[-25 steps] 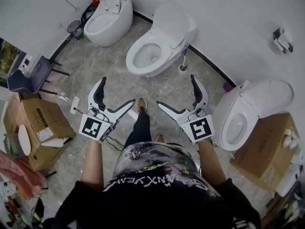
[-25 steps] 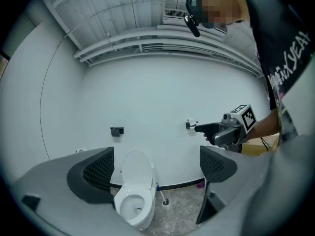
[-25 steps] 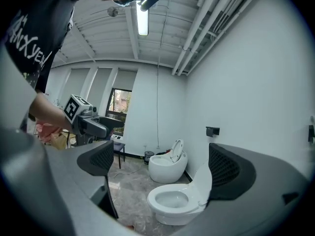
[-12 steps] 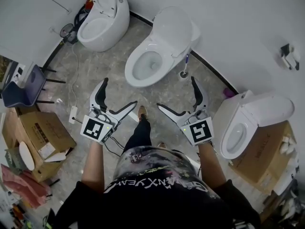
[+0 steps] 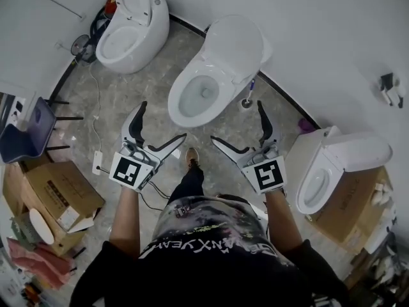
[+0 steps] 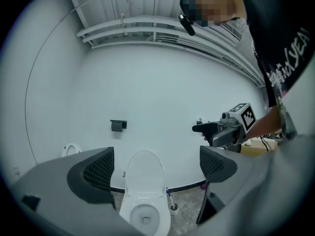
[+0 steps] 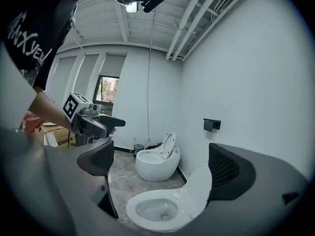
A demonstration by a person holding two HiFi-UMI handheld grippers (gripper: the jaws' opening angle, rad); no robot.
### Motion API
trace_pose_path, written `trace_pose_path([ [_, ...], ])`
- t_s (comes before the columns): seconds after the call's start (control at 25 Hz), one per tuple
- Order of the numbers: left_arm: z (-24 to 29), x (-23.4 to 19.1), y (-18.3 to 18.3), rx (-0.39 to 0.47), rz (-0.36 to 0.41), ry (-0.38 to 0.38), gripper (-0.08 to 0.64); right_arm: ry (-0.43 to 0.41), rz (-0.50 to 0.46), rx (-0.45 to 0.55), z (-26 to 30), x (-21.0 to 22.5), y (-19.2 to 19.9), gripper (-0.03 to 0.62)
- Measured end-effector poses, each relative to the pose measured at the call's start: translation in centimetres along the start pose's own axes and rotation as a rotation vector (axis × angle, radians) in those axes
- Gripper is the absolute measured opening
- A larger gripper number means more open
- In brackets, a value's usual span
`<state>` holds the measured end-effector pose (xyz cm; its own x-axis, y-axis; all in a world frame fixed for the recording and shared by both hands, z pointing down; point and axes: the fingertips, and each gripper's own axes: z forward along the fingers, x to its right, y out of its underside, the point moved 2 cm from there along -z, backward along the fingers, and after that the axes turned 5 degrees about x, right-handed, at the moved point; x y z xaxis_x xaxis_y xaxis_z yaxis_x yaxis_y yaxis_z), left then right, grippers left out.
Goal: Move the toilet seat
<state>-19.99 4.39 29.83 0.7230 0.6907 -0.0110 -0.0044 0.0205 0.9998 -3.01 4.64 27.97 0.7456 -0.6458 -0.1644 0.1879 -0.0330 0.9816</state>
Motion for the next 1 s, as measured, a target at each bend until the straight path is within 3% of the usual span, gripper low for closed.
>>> trace_pose_path([
  [0.52,2.8,-4.4,-0.1,0.018,-0.035,0.023,0.523,0.033,0.018,-0.014,4.7,1.9,0.2,0.584],
  [1.0,5.0,-5.3,0.3,-0.004,0.007,-0.044,0.523,-0.012,0.032,0.012,6.6,4.2,0.8,0.584],
])
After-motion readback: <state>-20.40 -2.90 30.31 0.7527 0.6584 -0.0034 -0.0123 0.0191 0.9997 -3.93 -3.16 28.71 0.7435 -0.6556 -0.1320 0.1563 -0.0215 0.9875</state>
